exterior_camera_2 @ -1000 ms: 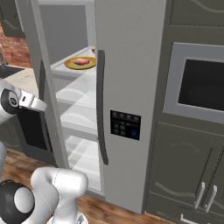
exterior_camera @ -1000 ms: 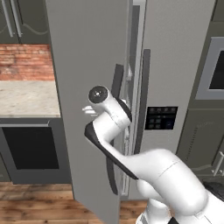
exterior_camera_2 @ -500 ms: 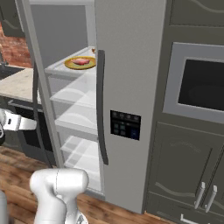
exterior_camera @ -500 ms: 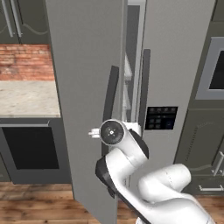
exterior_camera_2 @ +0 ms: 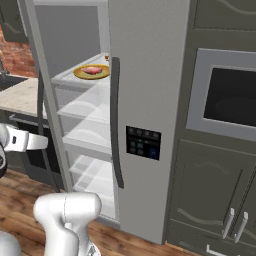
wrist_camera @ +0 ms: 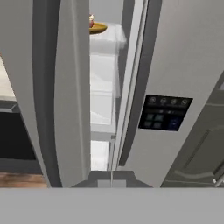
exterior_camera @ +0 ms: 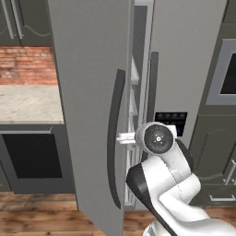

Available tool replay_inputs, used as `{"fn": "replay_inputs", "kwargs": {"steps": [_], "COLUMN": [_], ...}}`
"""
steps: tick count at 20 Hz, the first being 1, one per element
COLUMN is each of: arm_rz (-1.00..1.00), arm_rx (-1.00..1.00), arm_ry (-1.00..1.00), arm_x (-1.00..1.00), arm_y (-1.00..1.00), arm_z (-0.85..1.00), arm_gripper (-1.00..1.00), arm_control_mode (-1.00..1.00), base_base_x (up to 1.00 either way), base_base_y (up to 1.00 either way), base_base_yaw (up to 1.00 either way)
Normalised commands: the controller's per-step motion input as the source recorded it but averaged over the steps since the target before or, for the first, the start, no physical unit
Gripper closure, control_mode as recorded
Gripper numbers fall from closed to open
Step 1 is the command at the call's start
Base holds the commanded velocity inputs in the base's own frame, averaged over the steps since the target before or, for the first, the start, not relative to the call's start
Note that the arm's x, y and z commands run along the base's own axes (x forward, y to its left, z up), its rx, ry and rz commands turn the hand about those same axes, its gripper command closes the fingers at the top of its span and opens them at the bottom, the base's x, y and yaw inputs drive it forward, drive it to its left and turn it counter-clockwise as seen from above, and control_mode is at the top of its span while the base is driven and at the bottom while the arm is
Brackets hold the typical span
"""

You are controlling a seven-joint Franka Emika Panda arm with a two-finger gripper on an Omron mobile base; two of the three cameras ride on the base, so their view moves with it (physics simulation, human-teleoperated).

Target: Retrieve the steak from the fridge and place it on the saucepan with marinade on the stove.

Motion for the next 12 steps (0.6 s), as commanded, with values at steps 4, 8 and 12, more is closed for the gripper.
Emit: {"fn": "replay_inputs", "kwargs": {"steps": [4,8,12], "arm_rz": [0.04,0.07,0.19], "arm_rx": [0.00,0.01,0.02], "arm_ry": [-0.02,0.00,0.00], "arm_x": [-0.64,-0.43,-0.02], "arm_y": [-0.57,-0.69,-0.69], "arm_z": [0.59,0.37,0.02], "arm_gripper": [1.00,1.00,1.00], "arm_control_mode": [-1.00,-1.00,-1.00], "base_base_x": [0.00,0.00,0.00], "base_base_y": [0.00,0.00,0.00], "base_base_yaw": [0.00,0.00,0.00]}}
